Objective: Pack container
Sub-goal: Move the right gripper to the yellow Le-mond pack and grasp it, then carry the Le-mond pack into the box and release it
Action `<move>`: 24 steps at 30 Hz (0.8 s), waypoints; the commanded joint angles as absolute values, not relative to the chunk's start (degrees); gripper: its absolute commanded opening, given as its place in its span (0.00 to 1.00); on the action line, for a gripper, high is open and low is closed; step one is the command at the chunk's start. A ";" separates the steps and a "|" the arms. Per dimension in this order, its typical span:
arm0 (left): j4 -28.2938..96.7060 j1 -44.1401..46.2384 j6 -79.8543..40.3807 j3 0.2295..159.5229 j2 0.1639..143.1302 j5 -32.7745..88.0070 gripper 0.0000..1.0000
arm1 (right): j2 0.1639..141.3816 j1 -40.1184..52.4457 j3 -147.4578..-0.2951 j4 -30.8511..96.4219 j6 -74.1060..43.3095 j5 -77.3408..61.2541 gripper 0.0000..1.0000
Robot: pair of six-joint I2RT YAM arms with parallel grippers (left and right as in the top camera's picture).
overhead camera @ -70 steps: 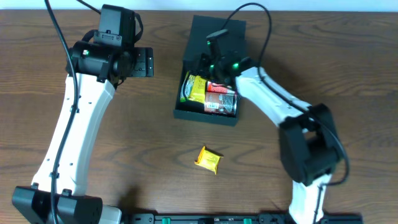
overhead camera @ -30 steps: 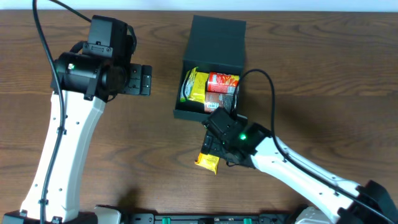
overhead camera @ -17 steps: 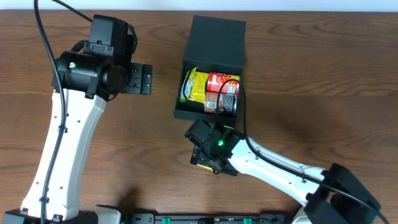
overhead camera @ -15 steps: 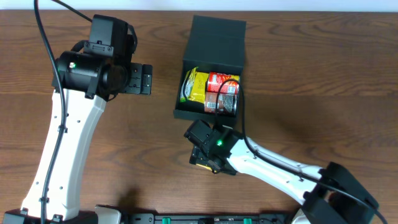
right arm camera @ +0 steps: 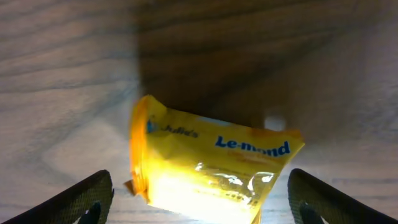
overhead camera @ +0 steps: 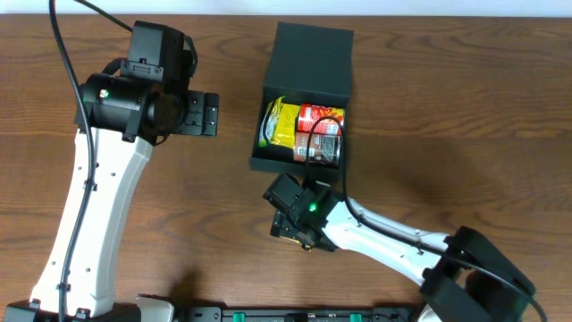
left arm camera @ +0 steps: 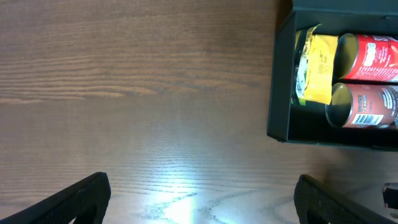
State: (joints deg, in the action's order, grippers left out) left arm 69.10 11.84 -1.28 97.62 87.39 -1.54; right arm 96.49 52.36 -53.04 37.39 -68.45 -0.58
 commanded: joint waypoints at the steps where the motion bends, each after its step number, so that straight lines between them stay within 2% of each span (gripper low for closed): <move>1: 69.63 11.64 -1.26 97.58 87.85 -2.07 0.95 | 96.73 50.94 -51.11 36.16 -68.01 -1.85 0.87; 7: 69.65 11.64 -1.26 97.58 87.85 -2.07 0.95 | 96.73 50.33 -50.83 35.09 -66.72 -2.52 0.82; 9: 69.65 11.64 -1.26 97.58 87.85 -2.07 0.95 | 96.73 50.33 -50.83 35.00 -66.54 -2.52 0.71; 14: 69.73 11.64 -1.28 97.58 87.85 -2.04 0.95 | 96.73 50.30 -50.83 34.50 -65.69 -2.63 0.60; 19: 69.73 11.64 -1.28 97.58 87.85 -2.04 0.95 | 96.73 50.26 -50.96 34.46 -65.08 -2.87 0.57; 21: 69.76 11.64 -1.28 97.58 87.85 -2.04 0.95 | 96.73 50.26 -51.22 34.41 -64.58 -3.05 0.50; 24: 69.78 11.64 -1.28 97.58 87.85 -2.04 0.95 | 96.71 50.28 -51.92 34.46 -62.94 -3.07 0.47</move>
